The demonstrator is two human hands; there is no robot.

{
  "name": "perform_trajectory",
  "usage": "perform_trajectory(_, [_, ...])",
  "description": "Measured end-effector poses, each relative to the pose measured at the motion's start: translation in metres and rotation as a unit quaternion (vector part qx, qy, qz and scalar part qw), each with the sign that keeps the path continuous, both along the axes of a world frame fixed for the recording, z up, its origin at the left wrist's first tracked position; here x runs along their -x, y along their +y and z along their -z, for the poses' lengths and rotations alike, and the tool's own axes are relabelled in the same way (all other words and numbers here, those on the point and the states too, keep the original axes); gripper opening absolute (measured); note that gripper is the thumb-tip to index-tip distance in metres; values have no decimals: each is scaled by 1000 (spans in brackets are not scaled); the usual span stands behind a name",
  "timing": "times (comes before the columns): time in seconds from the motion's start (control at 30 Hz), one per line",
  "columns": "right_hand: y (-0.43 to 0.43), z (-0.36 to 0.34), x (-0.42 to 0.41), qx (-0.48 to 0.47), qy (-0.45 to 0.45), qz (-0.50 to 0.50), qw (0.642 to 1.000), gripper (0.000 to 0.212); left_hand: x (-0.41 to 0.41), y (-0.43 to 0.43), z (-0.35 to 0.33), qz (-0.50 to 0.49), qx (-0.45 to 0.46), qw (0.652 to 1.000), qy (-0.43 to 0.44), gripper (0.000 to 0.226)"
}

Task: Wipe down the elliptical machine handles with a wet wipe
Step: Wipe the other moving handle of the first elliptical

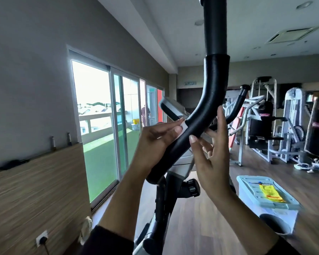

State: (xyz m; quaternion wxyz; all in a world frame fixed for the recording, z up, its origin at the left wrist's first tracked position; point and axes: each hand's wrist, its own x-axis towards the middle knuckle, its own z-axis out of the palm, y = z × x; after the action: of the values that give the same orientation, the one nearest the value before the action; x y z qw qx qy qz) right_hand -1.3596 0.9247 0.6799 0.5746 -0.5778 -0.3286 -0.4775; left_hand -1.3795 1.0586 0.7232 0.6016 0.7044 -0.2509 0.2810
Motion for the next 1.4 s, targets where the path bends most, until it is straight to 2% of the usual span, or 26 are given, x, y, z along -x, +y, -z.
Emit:
perform_trajectory(0.27, [22,13,8,-37,6,79,996,72,-15,56,45,59,-4,997,42,25])
perform_trajectory(0.47, [35,19,13,-45,16,122,991,73,-17,28,20,100,19,995,-13,27])
perform_trajectory(0.67, [34,17,19,-56,29,130,990,67,-17,48,72,-6,52,995,-84,27])
perform_trajectory(0.87, [36,16,18,-52,20,138,989,69,-7,22,59,-54,52,983,-165,29])
perform_trajectory(0.97, [34,15,17,-46,13,136,990,69,-9,26,74,-90,41,976,-196,28])
perform_trajectory(1.1, [28,15,15,-35,8,141,989,67,-9,36,103,-135,54,968,-203,28])
perform_trajectory(1.4, [21,14,17,-31,8,126,991,66,-13,9,107,-216,45,936,-275,27])
